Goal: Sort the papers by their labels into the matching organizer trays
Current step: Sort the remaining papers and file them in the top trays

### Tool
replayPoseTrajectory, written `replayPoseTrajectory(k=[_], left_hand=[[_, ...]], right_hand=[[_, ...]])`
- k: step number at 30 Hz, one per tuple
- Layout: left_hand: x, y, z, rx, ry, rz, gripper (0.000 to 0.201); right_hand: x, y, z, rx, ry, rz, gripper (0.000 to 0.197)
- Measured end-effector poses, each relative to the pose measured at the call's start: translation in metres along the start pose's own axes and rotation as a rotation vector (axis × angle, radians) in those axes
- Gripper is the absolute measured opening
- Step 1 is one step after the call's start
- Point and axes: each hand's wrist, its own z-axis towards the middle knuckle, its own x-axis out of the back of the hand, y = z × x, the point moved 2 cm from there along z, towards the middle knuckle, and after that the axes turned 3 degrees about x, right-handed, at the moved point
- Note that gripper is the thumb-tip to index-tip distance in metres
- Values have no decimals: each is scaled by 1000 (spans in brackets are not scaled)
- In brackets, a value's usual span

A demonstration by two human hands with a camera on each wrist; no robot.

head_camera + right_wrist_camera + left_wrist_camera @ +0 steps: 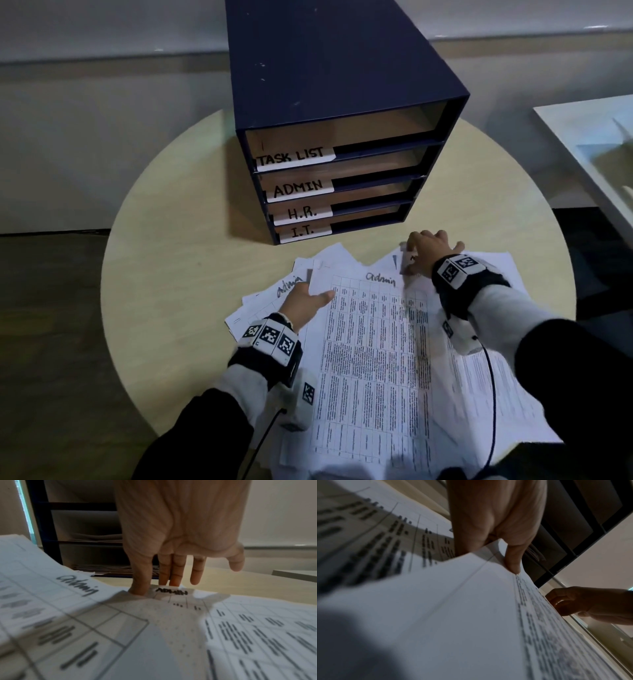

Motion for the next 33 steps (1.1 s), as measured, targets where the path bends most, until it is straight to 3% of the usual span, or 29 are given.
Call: replayPoseTrajectory(k=[3, 8, 11, 13, 18, 20, 23, 25, 27, 29, 31, 33], left_hand=[[-1, -2, 1, 1, -6, 20, 71], [-3, -7, 8, -28, -11, 11, 72], [-3, 1, 1, -41, 2, 38, 45], [-3, 3, 0, -61, 15, 64, 42], [-4, 7, -4, -123, 0, 62, 37], [-6, 8, -4, -149, 4, 25, 33], [-5, 7, 1, -164, -39, -82, 29], [1, 9, -4, -149, -16, -151, 20], [6, 4, -2, -89, -74, -245, 13], [6, 1, 2, -80, -89, -274, 14], [7, -7, 15, -75, -52, -304, 39], [5, -28, 42, -55, -66, -367, 73]], right_hand=[[-1, -5, -6, 76, 15, -66, 28], [23, -28, -26, 404, 450, -49, 18], [55, -47, -42, 547, 773, -58, 12], [79, -59, -59, 626, 937, -109, 14], [149, -79, -106, 795, 1096, -109, 18], [176, -86, -129, 806, 1082, -75, 32], [201, -96, -160, 833, 1034, -49, 36], [205, -101, -172, 872, 928, -25, 43], [198, -109, -172, 921, 769, 44, 52], [175, -116, -153, 906, 594, 126, 43], [136, -121, -118, 798, 435, 95, 20], [90, -121, -90, 691, 246, 65, 16]])
